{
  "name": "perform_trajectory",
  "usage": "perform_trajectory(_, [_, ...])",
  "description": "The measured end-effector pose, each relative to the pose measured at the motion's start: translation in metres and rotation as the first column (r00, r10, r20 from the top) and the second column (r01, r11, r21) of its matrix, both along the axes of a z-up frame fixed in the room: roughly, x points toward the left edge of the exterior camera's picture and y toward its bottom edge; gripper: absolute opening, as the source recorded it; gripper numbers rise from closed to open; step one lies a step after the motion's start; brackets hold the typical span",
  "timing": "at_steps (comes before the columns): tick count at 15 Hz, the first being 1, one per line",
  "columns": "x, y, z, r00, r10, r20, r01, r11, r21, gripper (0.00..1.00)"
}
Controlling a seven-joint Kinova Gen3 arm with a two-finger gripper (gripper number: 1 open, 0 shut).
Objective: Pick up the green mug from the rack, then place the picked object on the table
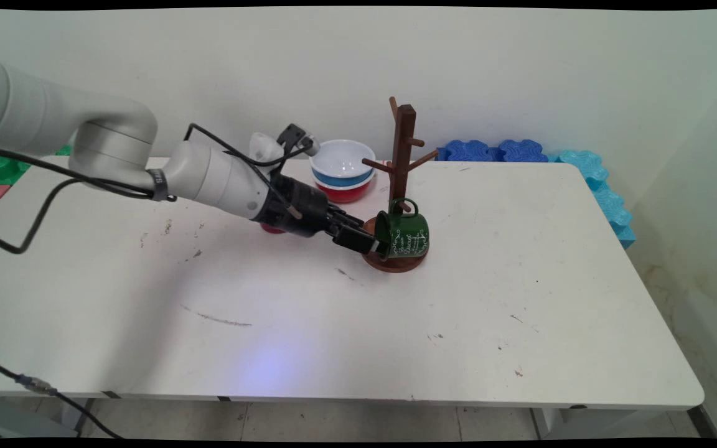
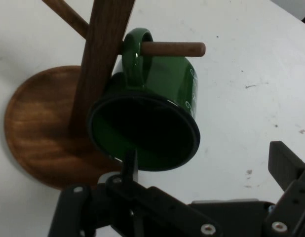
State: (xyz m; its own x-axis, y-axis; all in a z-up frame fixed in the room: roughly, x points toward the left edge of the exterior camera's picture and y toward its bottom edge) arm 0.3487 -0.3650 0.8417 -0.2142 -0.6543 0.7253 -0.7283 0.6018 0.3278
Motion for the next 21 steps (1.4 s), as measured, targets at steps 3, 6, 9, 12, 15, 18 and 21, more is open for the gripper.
perform_trajectory(3, [-0.007,-0.004,-0.006,1.000,0.009,-0.018,-0.008,1.000,0.027,1.00])
perform_trajectory(6, [-0.014,-0.008,-0.010,0.999,0.014,-0.034,-0.012,0.999,0.047,1.00])
perform_trajectory(9, [-0.020,-0.012,-0.014,0.999,0.017,-0.045,-0.014,0.998,0.059,1.00])
perform_trajectory(12, [-0.026,-0.016,-0.017,0.998,0.020,-0.055,-0.016,0.998,0.068,1.00])
perform_trajectory(15, [-0.030,-0.020,-0.019,0.998,0.024,-0.062,-0.020,0.997,0.074,0.00])
perform_trajectory(18, [-0.033,-0.024,-0.021,0.997,0.028,-0.065,-0.023,0.997,0.077,0.00])
perform_trajectory(21, [-0.034,-0.026,-0.022,0.997,0.031,-0.066,-0.026,0.996,0.080,0.00])
